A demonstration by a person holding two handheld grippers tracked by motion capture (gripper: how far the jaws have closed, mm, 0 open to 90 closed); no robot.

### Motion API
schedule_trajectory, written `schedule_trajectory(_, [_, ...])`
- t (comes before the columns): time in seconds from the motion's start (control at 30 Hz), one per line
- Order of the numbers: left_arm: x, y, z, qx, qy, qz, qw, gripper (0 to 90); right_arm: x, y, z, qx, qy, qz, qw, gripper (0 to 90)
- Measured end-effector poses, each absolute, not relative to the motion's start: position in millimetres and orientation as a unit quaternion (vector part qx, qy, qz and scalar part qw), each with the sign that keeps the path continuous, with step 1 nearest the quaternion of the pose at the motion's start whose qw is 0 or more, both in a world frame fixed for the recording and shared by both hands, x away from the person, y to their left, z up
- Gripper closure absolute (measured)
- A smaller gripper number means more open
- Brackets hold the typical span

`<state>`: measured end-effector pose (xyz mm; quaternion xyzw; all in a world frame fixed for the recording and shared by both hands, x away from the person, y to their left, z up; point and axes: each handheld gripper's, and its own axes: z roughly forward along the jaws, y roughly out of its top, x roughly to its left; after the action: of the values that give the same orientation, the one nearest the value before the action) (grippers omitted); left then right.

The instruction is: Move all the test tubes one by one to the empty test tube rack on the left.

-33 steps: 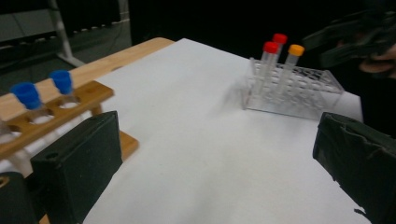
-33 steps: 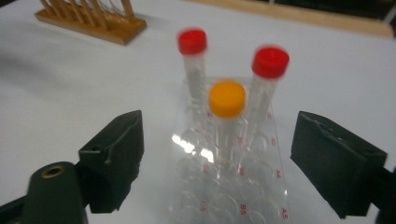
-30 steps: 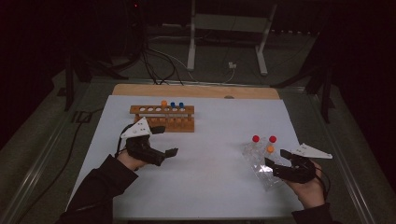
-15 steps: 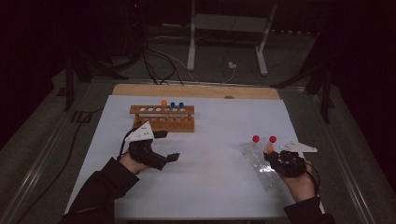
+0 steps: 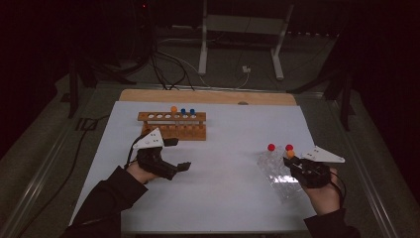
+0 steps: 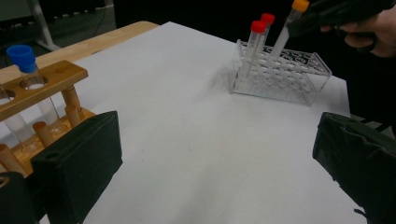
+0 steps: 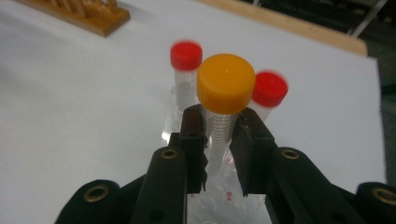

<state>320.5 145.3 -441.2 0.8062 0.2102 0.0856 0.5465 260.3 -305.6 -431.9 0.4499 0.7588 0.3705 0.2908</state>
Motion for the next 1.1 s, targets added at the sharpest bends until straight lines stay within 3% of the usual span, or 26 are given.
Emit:
schedule_trajectory(0.3, [317, 140, -437, 0.81, 0.2, 0.082, 0.545, 2.2, 248, -285, -406, 0.41, 0.764, 0.402, 0.294, 75.1])
schedule_trajectory(1.1, [313, 102, -427, 0.82, 0.161, 0.048, 0.547, 2.3, 261, -199, -435, 0.331, 0.824, 0.41, 0.207, 75.1])
